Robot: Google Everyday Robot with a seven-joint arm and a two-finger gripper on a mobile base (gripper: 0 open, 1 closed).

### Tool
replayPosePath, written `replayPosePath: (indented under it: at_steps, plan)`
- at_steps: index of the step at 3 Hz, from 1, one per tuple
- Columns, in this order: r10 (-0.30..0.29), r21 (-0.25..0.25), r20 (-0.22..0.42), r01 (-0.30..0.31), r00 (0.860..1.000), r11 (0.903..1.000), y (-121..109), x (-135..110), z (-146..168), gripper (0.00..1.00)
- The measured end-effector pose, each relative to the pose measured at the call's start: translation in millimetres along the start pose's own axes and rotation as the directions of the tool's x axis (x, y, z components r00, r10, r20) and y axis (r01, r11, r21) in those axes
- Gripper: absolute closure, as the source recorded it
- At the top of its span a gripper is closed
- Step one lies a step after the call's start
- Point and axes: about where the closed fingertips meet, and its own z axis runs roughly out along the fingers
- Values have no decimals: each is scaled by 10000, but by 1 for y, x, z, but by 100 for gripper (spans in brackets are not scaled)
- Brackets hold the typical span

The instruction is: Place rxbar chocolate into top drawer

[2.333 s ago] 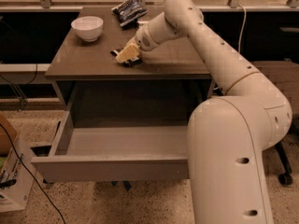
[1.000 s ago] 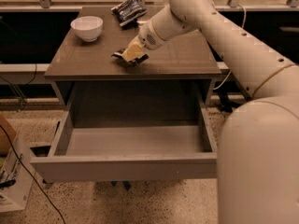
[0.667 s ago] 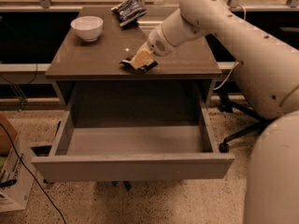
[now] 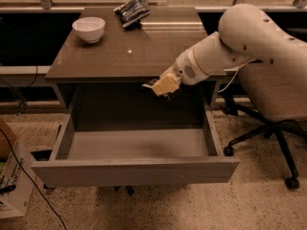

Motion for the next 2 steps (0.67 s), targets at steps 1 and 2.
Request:
replayPosePath:
  at_steps: [1, 2]
  plan:
    - [347, -514, -236, -359, 9991, 9980, 24, 44, -6, 100]
    - [361, -1125, -342, -398, 9988, 9929, 18, 74, 25, 100]
